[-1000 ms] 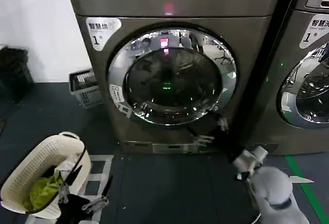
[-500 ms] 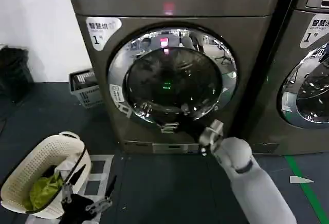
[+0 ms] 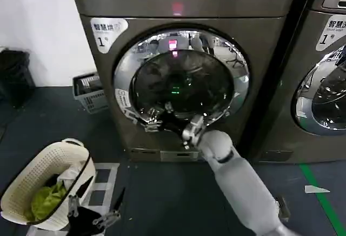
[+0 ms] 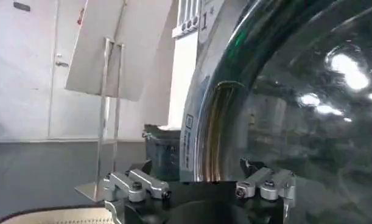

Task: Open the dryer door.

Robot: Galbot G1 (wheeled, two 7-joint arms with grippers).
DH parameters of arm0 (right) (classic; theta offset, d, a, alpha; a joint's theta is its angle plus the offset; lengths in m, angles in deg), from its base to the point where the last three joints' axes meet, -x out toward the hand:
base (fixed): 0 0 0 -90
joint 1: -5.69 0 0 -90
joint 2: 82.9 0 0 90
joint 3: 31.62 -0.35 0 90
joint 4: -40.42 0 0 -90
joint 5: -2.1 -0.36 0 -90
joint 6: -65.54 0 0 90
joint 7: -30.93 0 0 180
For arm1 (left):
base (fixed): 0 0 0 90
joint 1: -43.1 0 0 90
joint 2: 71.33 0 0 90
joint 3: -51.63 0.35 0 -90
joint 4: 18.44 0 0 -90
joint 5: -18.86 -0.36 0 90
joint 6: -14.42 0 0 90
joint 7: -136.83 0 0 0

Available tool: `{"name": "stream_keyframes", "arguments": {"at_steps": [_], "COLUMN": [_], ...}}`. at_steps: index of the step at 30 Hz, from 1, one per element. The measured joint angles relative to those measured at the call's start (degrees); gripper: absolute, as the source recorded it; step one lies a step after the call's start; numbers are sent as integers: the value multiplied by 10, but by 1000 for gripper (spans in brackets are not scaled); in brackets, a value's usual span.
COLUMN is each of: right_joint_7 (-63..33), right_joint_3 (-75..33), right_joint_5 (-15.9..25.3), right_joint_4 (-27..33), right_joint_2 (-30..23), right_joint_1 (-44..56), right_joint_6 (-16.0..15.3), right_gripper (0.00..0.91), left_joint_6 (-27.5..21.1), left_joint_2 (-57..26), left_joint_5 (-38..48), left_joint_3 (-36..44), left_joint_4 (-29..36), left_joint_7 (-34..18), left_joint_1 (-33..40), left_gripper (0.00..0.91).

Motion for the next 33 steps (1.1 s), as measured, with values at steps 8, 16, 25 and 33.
{"name": "stream_keyframes", "arguments": {"at_steps": [8, 16, 25, 33], "right_joint_7": [2, 14, 42, 97], "right_joint_3": [27, 39, 38, 38], "right_joint_5": [-1, -10, -18, -23], "right_joint_4": [51, 84, 90, 65], "right_joint_2": [-23, -36, -34, -18], "right_joint_1": [-35, -52, -58, -47], "right_joint_6": [1, 2, 4, -1], "right_gripper": [907, 907, 907, 907], "left_joint_6": [0, -2, -19, -52], "left_joint_2": [0, -1, -5, -12], "left_joint_5": [-3, -9, -9, 10], "left_joint_3": [0, 0, -1, -17], "left_joint_4": [-3, -4, -10, -29], "left_joint_7": [0, 2, 33, 64], "left_joint_1": [0, 1, 5, 27], "left_gripper": [907, 907, 907, 907]}}
